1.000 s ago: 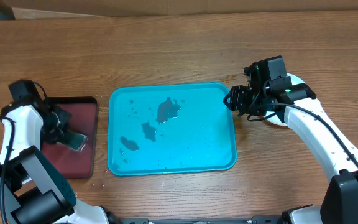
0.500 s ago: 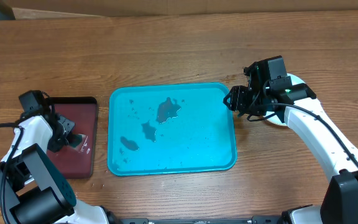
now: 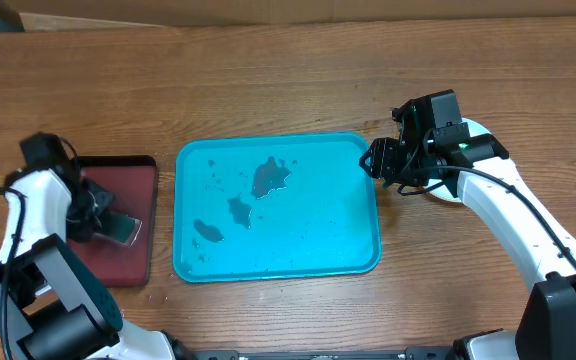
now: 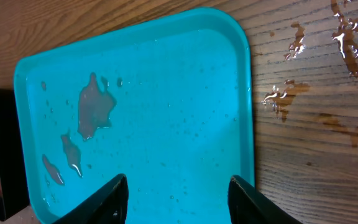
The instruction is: Clean dirty plates on tray and stack at the side
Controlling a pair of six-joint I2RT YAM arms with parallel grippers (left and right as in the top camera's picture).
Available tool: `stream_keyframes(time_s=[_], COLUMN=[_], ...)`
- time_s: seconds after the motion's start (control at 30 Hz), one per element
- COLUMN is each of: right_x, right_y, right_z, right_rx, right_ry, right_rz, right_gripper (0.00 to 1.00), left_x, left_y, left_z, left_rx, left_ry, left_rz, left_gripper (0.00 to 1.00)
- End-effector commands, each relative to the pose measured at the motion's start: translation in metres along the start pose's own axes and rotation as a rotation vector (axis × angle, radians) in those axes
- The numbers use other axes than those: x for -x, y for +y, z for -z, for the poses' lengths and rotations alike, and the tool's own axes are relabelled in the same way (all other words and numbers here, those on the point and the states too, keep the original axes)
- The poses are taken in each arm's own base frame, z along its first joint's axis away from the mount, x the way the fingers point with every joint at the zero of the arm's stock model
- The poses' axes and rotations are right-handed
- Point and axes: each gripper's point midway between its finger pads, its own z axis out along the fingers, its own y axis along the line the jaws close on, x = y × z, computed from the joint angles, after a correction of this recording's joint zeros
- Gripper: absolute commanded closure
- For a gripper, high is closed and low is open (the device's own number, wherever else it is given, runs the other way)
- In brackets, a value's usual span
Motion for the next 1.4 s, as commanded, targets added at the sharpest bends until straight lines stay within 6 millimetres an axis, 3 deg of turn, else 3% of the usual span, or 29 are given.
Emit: stream_keyframes(time_s=[0.0, 0.27, 0.4, 0.6, 0.73, 1.03, 1.37], right_x=[0.0, 0.001, 0.001, 0.001, 0.001, 0.001, 0.002], right_y=[0.002, 0.002, 0.002, 0.002, 0.002, 0.002, 0.003], right_z=[0.002, 0.002, 0.002, 0.002, 0.002, 0.002, 0.002], right_rx=[-0.001, 0.002, 0.002, 0.002, 0.002, 0.002, 0.003], right_ry=[-0.008, -0.014, -0.014, -0.014, -0.013, -0.014, -0.017], right_rz=[0.003, 0.005, 0.005, 0.005, 0.005, 0.005, 0.007], right_gripper=[0.47, 0.47, 0.47, 0.47, 0.46, 0.46, 0.46], left_x=[0.011, -0.019, -0.037, -0.046, -0.042, -0.027, -0.045], left_y=[-0.004, 0.009, 0.003, 0.002, 0.0, -0.019, -0.014], left_z=[0.013, -0.007, -0.028, -0.051, -0.042, 0.009, -0.003], left_rx=[0.006, 0.048, -0.012, -0.048, -0.045, -0.102, -0.094], left_ry=[-0.021, 0.062, 0.1, 0.075, 0.085, 0.151, 0.205], left_rz=[0.003, 0.066, 0.07, 0.071, 0.064, 0.064, 0.064], left_gripper=[0.96, 0.96, 0.96, 0.96, 0.96, 0.96, 0.96])
